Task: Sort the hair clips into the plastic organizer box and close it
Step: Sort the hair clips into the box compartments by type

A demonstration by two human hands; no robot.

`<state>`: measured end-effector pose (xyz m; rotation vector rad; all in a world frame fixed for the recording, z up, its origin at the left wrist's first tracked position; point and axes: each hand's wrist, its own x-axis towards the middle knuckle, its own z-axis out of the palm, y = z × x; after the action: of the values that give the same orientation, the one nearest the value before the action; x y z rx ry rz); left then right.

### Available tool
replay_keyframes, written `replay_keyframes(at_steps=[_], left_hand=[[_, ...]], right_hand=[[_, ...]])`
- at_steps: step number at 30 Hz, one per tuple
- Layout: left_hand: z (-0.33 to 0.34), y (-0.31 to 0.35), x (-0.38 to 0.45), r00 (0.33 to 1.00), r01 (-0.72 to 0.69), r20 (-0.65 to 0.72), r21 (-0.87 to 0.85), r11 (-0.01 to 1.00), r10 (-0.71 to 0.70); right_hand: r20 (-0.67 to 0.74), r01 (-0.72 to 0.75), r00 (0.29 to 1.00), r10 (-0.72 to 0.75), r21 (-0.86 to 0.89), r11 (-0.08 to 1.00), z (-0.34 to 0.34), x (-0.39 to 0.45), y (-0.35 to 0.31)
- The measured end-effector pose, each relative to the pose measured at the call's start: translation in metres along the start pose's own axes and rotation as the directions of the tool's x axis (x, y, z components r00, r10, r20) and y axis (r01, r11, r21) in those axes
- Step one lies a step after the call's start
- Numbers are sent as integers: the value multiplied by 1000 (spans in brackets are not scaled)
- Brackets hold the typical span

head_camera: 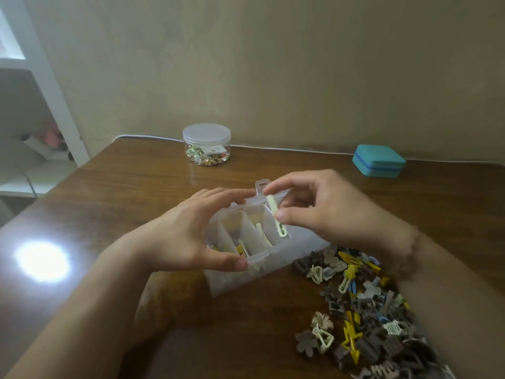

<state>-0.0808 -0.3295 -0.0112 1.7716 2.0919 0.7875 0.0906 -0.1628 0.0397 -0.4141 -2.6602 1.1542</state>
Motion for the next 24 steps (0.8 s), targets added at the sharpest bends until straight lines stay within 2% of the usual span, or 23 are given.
replay_keyframes(at_steps=[2,6,7,10,13,16,21,24], left_hand=[[0,0,0,1000,1,-2,8,1000,-1],[1,-1,0,1000,2,-10,3,1000,-2],[1,-1,0,1000,0,-15,4,1000,0],[1,-3,1,1000,0,-16,2,1000,0],[2,-4,1,1000,4,-11,-6,1000,-4],[2,-4,1,1000,10,-3,-15,1000,-10],[2,-5,0,1000,10,-9,-11,1000,-10],[2,-5,1,1000,9,-6,-8,1000,-9]], right_hand=[[56,-14,998,22,-132,991,5,10,-1],[-65,21,997,-40,-264,964,-5,-5,2],[-59,44,996,-65,-302,952,-9,-17,2],[90,111,993,-80,-428,897,-10,-64,12],[177,159,982,-71,-550,820,0,-101,26],[188,209,975,-121,-581,787,14,-117,31],[91,228,971,-222,-644,731,32,-114,31],[74,220,972,-224,-632,744,36,-111,30]])
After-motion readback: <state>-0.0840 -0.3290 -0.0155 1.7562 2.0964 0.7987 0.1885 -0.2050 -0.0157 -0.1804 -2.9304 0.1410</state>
